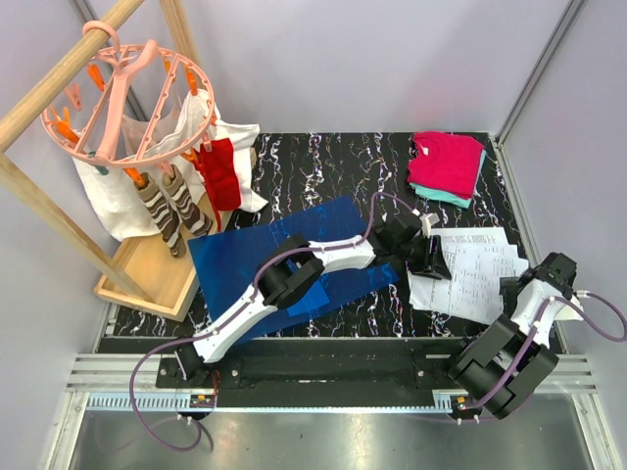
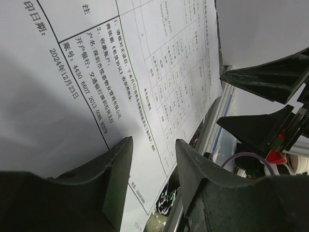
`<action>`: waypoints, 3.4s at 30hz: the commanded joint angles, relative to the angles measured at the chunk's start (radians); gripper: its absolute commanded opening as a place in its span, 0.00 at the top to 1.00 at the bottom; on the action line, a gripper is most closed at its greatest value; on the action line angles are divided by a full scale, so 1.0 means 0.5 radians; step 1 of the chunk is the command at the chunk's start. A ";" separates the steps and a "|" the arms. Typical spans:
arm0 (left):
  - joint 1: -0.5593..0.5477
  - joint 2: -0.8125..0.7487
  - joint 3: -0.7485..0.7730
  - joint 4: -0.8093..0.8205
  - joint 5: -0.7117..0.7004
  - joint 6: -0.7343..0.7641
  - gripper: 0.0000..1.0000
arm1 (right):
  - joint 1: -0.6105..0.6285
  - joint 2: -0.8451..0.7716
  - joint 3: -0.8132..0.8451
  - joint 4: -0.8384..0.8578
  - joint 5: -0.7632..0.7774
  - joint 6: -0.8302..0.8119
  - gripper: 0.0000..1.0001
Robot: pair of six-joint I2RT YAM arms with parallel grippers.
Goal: Put the files into the folder
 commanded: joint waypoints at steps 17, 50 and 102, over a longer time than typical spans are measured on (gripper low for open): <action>0.010 -0.060 -0.104 0.037 0.008 -0.067 0.53 | -0.029 0.113 -0.139 0.412 -0.400 -0.083 0.03; 0.022 -0.042 0.169 -0.417 0.103 0.206 0.46 | -0.029 -0.231 -0.213 0.900 -0.729 -0.430 0.52; 0.767 -3.408 -2.224 -1.095 -1.404 0.850 0.18 | 1.784 1.250 0.791 1.756 -2.462 0.092 1.00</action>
